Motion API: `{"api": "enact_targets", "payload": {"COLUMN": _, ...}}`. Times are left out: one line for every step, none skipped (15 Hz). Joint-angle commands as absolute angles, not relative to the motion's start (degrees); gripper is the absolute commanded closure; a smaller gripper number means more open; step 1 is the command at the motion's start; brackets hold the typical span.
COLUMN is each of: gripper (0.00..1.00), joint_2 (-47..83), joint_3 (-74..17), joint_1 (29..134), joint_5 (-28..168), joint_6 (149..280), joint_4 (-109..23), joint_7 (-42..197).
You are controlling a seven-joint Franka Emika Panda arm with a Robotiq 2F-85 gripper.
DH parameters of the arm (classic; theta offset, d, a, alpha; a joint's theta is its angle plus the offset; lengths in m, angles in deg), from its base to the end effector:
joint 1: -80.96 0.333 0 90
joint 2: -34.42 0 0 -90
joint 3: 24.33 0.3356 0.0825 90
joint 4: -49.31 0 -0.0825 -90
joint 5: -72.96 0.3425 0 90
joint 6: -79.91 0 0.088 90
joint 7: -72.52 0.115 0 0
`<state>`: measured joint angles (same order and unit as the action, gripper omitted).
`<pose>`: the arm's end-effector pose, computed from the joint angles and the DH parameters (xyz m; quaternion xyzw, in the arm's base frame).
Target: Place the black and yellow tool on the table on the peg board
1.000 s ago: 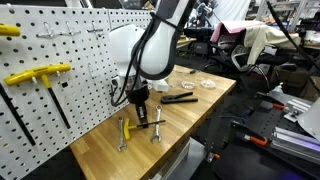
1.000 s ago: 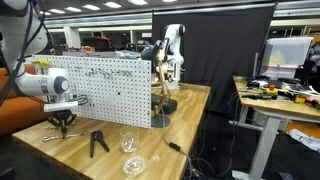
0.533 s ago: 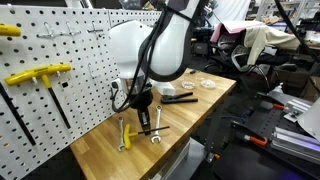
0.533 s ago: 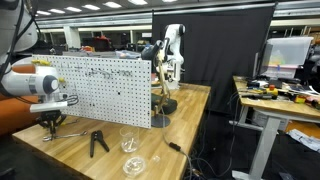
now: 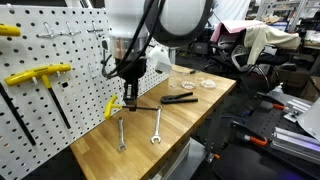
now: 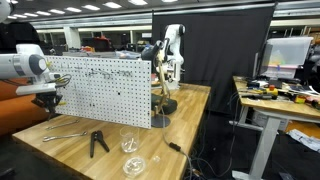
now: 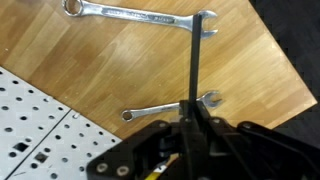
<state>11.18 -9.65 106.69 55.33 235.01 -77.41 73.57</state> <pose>0.4138 0.3609 0.2541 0.8913 0.4494 0.0610 0.0010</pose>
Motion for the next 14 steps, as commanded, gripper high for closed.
{"api": "enact_targets", "payload": {"gripper": 0.98, "joint_2": 16.65, "joint_3": -14.46, "joint_1": 109.72, "joint_5": 52.92, "joint_6": 236.51, "joint_4": -80.57, "joint_7": 85.4}}
{"api": "enact_targets", "payload": {"gripper": 0.98, "joint_2": 17.61, "joint_3": -15.26, "joint_1": 109.94, "joint_5": 52.46, "joint_6": 236.59, "joint_4": -80.89, "joint_7": 88.72}}
{"api": "enact_targets", "payload": {"gripper": 0.98, "joint_2": 18.4, "joint_3": -16.06, "joint_1": 110.27, "joint_5": 51.9, "joint_6": 236.62, "joint_4": -81.18, "joint_7": 92.29}}
{"api": "enact_targets", "payload": {"gripper": 0.98, "joint_2": 19.06, "joint_3": -16.69, "joint_1": 110.52, "joint_5": 51.39, "joint_6": 236.69, "joint_4": -81.37, "joint_7": 95.89}}
{"api": "enact_targets", "payload": {"gripper": 0.98, "joint_2": 19.46, "joint_3": -17.52, "joint_1": 111.09, "joint_5": 50.37, "joint_6": 236.66, "joint_4": -81.42, "joint_7": 99.86}}
{"api": "enact_targets", "payload": {"gripper": 0.98, "joint_2": 19.71, "joint_3": -17.59, "joint_1": 111.27, "joint_5": 49.64, "joint_6": 235.86, "joint_4": -81.22, "joint_7": 101.75}}
{"api": "enact_targets", "payload": {"gripper": 0.98, "joint_2": 19.67, "joint_3": -17.06, "joint_1": 111.19, "joint_5": 49.2, "joint_6": 235.44, "joint_4": -81.09, "joint_7": 101.94}}
{"api": "enact_targets", "payload": {"gripper": 0.93, "joint_2": 18.37, "joint_3": -15.89, "joint_1": 109.78, "joint_5": 50.7, "joint_6": 235.0, "joint_4": -79.96, "joint_7": 99.02}}
{"api": "enact_targets", "payload": {"gripper": 0.93, "joint_2": 18.42, "joint_3": -15.9, "joint_1": 110.06, "joint_5": 50.54, "joint_6": 235.0, "joint_4": -80.02, "joint_7": 100.0}}
{"api": "enact_targets", "payload": {"gripper": 0.93, "joint_2": 18.42, "joint_3": -15.9, "joint_1": 110.27, "joint_5": 50.53, "joint_6": 234.99, "joint_4": -80.06, "joint_7": 100.47}}
{"api": "enact_targets", "payload": {"gripper": 0.93, "joint_2": 18.41, "joint_3": -15.9, "joint_1": 110.37, "joint_5": 50.53, "joint_6": 234.99, "joint_4": -80.07, "joint_7": 100.65}}
{"api": "enact_targets", "payload": {"gripper": 0.93, "joint_2": 18.42, "joint_3": -15.94, "joint_1": 110.36, "joint_5": 50.52, "joint_6": 234.99, "joint_4": -80.08, "joint_7": 100.68}}
{"api": "enact_targets", "payload": {"gripper": 0.93, "joint_2": 18.42, "joint_3": -16.0, "joint_1": 110.34, "joint_5": 50.52, "joint_6": 234.99, "joint_4": -80.08, "joint_7": 100.68}}
{"api": "enact_targets", "payload": {"gripper": 0.93, "joint_2": 18.41, "joint_3": -16.04, "joint_1": 110.34, "joint_5": 50.51, "joint_6": 234.99, "joint_4": -80.08, "joint_7": 100.68}}
